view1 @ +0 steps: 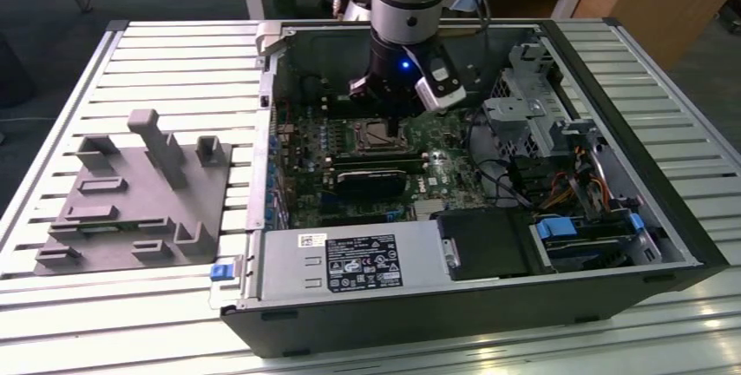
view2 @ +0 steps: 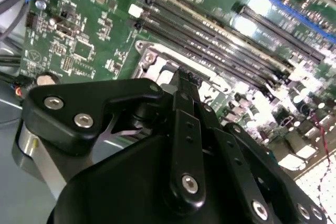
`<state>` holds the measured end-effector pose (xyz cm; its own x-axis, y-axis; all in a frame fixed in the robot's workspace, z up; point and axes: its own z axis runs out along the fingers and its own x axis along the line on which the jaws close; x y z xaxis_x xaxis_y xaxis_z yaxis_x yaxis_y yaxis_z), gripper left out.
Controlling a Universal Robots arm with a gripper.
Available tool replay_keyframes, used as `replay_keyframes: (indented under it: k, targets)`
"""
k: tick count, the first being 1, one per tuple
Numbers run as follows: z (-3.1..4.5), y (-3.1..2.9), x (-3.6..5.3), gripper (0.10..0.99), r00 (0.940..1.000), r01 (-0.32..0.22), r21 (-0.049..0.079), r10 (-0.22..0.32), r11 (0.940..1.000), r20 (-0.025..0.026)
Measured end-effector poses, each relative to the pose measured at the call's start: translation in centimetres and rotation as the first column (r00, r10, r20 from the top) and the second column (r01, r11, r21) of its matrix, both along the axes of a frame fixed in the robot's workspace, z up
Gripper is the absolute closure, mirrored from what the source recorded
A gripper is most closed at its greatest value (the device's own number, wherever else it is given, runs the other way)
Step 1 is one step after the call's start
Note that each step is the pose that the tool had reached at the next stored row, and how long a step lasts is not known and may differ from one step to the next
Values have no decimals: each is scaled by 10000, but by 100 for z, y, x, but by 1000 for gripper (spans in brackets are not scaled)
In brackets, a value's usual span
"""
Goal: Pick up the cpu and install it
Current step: 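Install the second cpu locking lever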
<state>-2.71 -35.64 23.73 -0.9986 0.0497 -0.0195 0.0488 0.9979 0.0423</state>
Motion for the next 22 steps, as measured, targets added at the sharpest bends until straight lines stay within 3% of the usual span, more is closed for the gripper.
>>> replay_keyframes:
  k: [7,15,22]
  targets:
    - [-19,-126,-88,980,10000,-2,1,2,10000,1]
    - [-82,-138,-255,980,10000,-66,3,66,10000,1]
    - [-204,-138,-308,980,9999,-144,60,144,9999,0]
